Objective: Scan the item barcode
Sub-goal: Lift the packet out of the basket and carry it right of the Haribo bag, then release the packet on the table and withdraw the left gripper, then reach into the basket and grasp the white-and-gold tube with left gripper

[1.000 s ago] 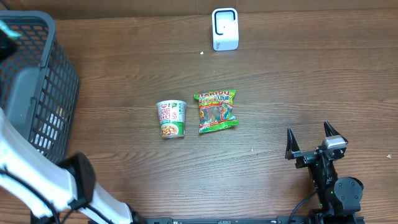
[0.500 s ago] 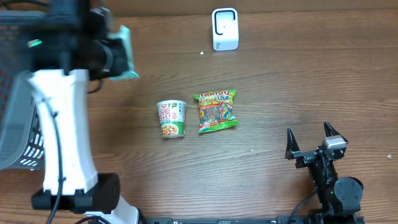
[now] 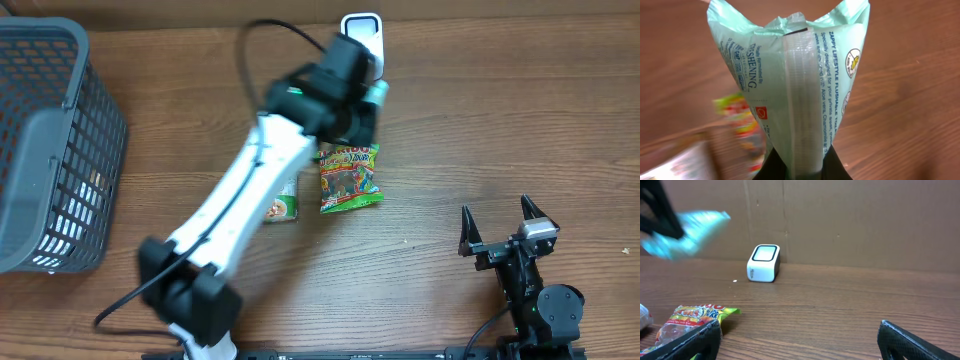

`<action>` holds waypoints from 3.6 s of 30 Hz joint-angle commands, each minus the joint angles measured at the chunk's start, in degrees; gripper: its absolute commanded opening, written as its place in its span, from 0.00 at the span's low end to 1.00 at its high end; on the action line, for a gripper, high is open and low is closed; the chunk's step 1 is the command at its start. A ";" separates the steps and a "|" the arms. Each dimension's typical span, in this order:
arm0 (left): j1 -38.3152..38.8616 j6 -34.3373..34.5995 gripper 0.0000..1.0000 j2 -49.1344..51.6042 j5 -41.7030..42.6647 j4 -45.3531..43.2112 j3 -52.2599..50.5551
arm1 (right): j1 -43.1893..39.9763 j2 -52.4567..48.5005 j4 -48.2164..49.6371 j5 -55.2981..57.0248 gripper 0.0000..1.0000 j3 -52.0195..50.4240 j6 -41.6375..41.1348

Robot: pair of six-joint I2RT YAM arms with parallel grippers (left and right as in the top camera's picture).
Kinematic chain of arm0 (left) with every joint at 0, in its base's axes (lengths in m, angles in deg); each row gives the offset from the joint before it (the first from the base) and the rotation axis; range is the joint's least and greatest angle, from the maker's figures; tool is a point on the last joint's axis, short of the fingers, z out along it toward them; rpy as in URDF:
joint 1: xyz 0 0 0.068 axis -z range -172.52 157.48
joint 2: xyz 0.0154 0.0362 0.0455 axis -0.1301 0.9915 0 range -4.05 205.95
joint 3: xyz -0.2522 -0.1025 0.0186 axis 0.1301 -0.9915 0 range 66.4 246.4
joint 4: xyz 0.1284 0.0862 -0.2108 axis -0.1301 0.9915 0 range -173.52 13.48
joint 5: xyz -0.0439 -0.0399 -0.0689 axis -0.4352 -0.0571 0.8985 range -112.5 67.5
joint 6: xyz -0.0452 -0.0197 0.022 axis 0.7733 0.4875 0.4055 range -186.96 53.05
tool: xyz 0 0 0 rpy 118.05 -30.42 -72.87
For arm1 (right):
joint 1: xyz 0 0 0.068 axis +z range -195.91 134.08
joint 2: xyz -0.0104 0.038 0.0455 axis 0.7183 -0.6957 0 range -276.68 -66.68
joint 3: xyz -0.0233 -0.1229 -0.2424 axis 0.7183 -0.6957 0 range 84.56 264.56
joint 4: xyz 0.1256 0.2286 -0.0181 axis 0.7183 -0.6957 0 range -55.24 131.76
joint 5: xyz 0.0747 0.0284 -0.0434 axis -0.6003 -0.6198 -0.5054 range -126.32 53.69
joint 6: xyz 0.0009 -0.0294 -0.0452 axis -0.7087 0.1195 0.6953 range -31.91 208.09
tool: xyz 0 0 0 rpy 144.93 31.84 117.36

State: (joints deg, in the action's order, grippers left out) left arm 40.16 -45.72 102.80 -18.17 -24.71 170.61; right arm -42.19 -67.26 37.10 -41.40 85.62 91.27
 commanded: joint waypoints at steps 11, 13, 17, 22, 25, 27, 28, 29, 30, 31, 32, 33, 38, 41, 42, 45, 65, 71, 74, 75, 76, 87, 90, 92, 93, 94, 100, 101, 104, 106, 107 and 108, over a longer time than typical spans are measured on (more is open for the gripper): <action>7.89 16.04 0.06 17.03 4.24 -6.71 -0.98 | -0.37 0.42 0.28 0.31 1.00 -0.59 -0.13; 7.89 16.04 0.16 17.03 5.95 -7.96 -0.98 | -0.37 0.42 0.28 0.31 1.00 -0.59 -0.13; 7.87 16.02 0.38 17.00 10.10 -10.95 -0.96 | -0.39 0.42 0.28 0.31 1.00 -0.59 -0.13; 7.63 13.75 0.56 17.00 10.97 -11.69 -0.15 | -0.37 0.42 0.28 0.31 1.00 -0.59 -0.13; 6.36 8.55 0.56 16.17 10.49 -7.39 4.57 | -0.39 0.42 0.28 0.31 1.00 -0.59 -0.13; 5.16 5.53 0.56 15.02 8.61 -2.56 9.44 | -0.37 0.42 0.28 0.31 1.00 -0.59 -0.13; 4.33 4.61 0.56 14.29 6.43 0.76 12.63 | -0.37 0.42 0.28 0.31 1.00 -0.59 -0.13; 3.39 3.89 0.56 13.66 4.04 4.09 15.98 | -0.37 0.42 0.28 0.31 1.00 -0.59 -0.13; 2.32 2.99 0.57 12.96 1.75 7.39 19.45 | -0.39 0.42 0.28 0.31 1.00 -0.59 -0.13; 1.01 1.75 0.57 12.22 -0.39 10.84 23.23 | -0.39 0.42 0.28 0.33 1.00 -0.59 -0.13; -0.24 0.66 0.58 11.56 -1.81 13.57 26.32 | -0.37 0.42 0.28 0.31 1.00 -0.59 -0.13; -1.88 -0.63 0.58 10.75 -3.21 16.74 29.77 | -0.37 0.42 0.28 0.31 1.00 -0.59 -0.13; -14.99 -5.20 0.59 6.14 -7.32 30.25 44.00 | -0.37 0.42 0.28 0.31 1.00 -0.59 -0.13; -23.54 -6.16 0.66 3.34 -7.76 36.11 46.93 | -0.37 0.42 0.28 0.31 1.00 -0.59 -0.13; -27.19 -6.43 0.66 2.12 -7.78 38.03 47.39 | -0.37 0.42 0.28 0.31 1.00 -0.59 -0.13; -38.25 -10.60 0.67 -2.16 -3.37 38.01 46.25 | -0.37 0.42 0.28 0.31 1.00 -0.59 -0.13; -85.15 -6.45 0.88 -2.71 0.17 27.63 21.24 | -0.37 0.42 0.28 0.31 1.00 -0.59 -0.13; -83.60 -7.65 0.89 2.62 0.17 24.00 19.47 | -0.37 0.42 0.28 0.31 1.00 -0.59 -0.13; -82.68 -11.43 0.89 5.95 0.20 24.22 19.47 | -0.39 0.42 0.28 0.31 1.00 -0.59 -0.13; -82.38 -12.94 0.89 6.99 0.17 24.52 19.47 | -0.37 0.42 0.28 0.31 1.00 -0.59 -0.13; -82.07 -14.27 0.89 8.00 0.17 24.83 19.47 | -0.37 0.42 0.28 0.31 1.00 -0.59 -0.13; -80.54 -21.97 0.82 20.22 -3.21 29.66 19.26 | -0.37 0.42 0.28 0.31 1.00 -0.59 -0.13; -80.54 -22.49 0.80 22.34 -3.45 29.64 19.26 | -0.37 0.42 0.28 0.31 1.00 -0.59 -0.13; -80.54 -22.95 0.80 23.30 -3.45 29.24 19.26 | -0.37 0.42 0.28 0.31 1.00 -0.59 -0.13; -80.52 -23.30 0.80 23.78 -3.30 28.92 19.26 | -0.37 0.42 0.28 0.31 1.00 -0.59 -0.13; -80.43 -23.85 0.80 24.06 -2.80 28.50 19.26 | -0.37 0.42 0.28 0.31 1.00 -0.59 -0.13; -79.41 -30.08 0.81 25.14 2.60 26.62 18.88 | -0.37 0.42 0.28 0.31 1.00 -0.59 -0.13; -79.36 -30.14 0.81 25.16 2.51 26.32 18.62 | -0.39 0.42 0.28 0.31 1.00 -0.59 -0.13; -79.34 -30.93 0.82 25.16 2.25 24.85 17.62 | -0.37 0.42 0.28 0.31 1.00 -0.59 -0.13; -79.14 -31.61 0.82 25.16 1.64 24.17 16.81 | -0.37 0.42 0.28 0.31 1.00 -0.59 -0.13; -79.01 -31.61 0.82 25.16 1.38 23.78 16.44 | -0.37 0.42 0.28 0.31 1.00 -0.59 -0.13; -78.93 -31.63 0.82 25.16 1.44 23.37 16.04 | -0.37 0.42 0.28 0.33 1.00 -0.59 -0.13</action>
State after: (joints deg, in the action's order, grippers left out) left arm -39.20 -75.10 127.13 -17.12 -0.65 188.16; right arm -42.19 -67.26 37.12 -41.42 85.62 91.27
